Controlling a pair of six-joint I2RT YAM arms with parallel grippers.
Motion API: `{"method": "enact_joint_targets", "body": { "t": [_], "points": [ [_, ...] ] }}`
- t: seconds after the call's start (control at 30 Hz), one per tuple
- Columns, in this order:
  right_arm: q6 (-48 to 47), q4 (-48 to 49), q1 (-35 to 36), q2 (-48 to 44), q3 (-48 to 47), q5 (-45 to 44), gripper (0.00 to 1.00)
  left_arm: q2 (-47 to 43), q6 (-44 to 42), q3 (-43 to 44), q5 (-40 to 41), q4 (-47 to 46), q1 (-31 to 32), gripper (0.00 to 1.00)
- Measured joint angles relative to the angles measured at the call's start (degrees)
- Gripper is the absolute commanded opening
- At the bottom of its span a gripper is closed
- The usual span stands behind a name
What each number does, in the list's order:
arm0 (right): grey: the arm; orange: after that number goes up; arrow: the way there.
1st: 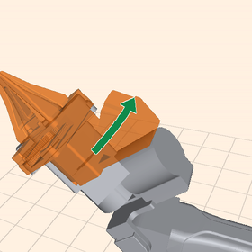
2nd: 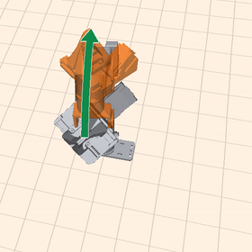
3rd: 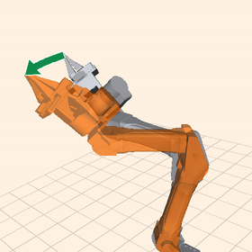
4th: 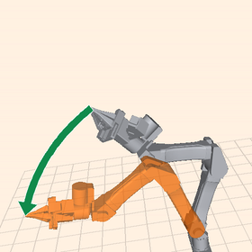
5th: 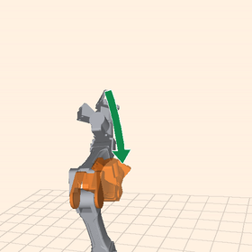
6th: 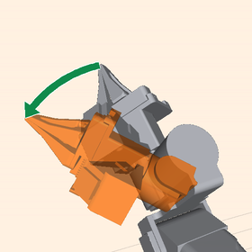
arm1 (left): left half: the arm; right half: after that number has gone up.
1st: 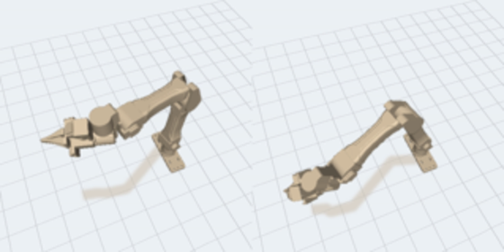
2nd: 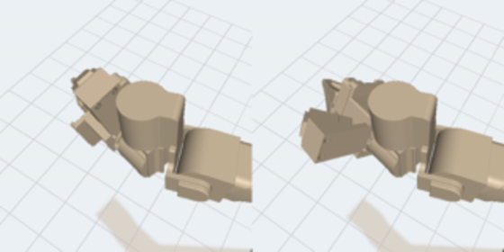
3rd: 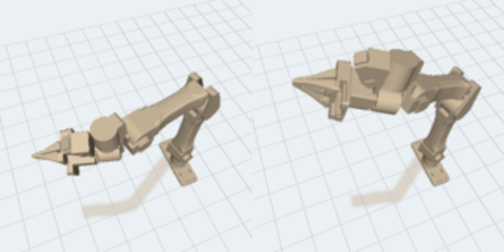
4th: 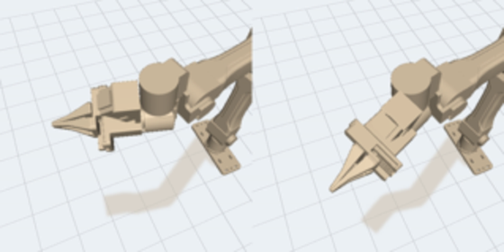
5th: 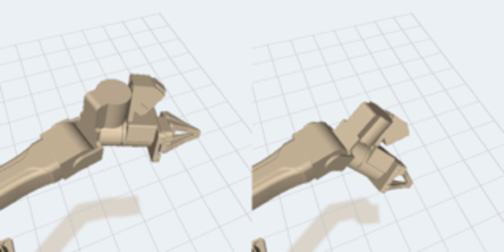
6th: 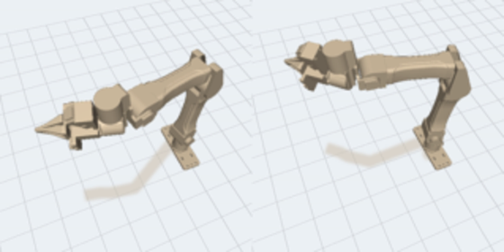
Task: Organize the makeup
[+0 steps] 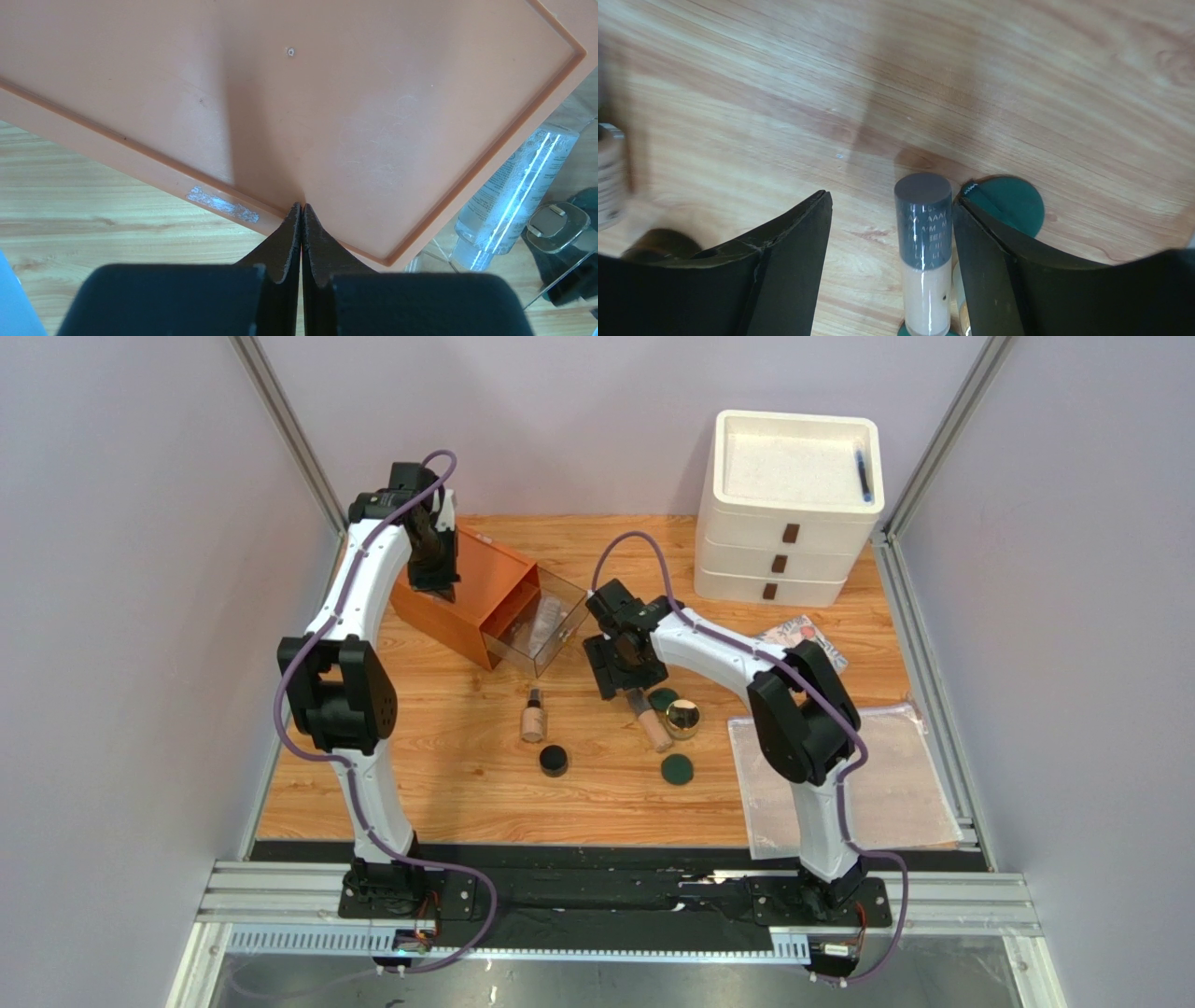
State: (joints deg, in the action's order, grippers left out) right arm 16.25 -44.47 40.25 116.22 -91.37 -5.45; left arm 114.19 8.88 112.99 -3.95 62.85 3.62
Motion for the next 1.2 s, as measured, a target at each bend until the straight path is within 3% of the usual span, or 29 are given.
{"method": "enact_joint_targets", "body": {
  "t": [0.23,0.27,0.33,0.47,0.83,1.2],
  "points": [
    [0.4,-1.6,-0.7,3.0,0.2,-0.6,0.61,0.0,-0.2,0.0,0.0,0.0,0.0,0.0],
    [0.4,-1.7,-0.8,3.0,0.2,-0.7,0.45,0.0,-0.2,0.0,0.0,0.0,0.0,0.0],
    [0.7,-1.9,-1.0,3.0,0.2,-0.7,0.3,0.0,-0.3,0.0,0.0,0.0,0.0,0.0],
    [0.8,-2.0,-1.0,3.0,0.2,-0.9,0.28,0.0,-0.3,-0.2,0.1,-0.1,0.0,0.0],
    [1.0,-2.0,-1.0,2.8,0.3,-1.0,0.04,-0.1,-0.2,-0.3,0.0,-0.4,0.0,0.0],
    [0.9,-2.5,-1.0,-6.6,-0.9,-1.1,0.0,-0.2,-0.1,-0.6,-0.1,-0.7,0.0,0.0]
  ]
}}
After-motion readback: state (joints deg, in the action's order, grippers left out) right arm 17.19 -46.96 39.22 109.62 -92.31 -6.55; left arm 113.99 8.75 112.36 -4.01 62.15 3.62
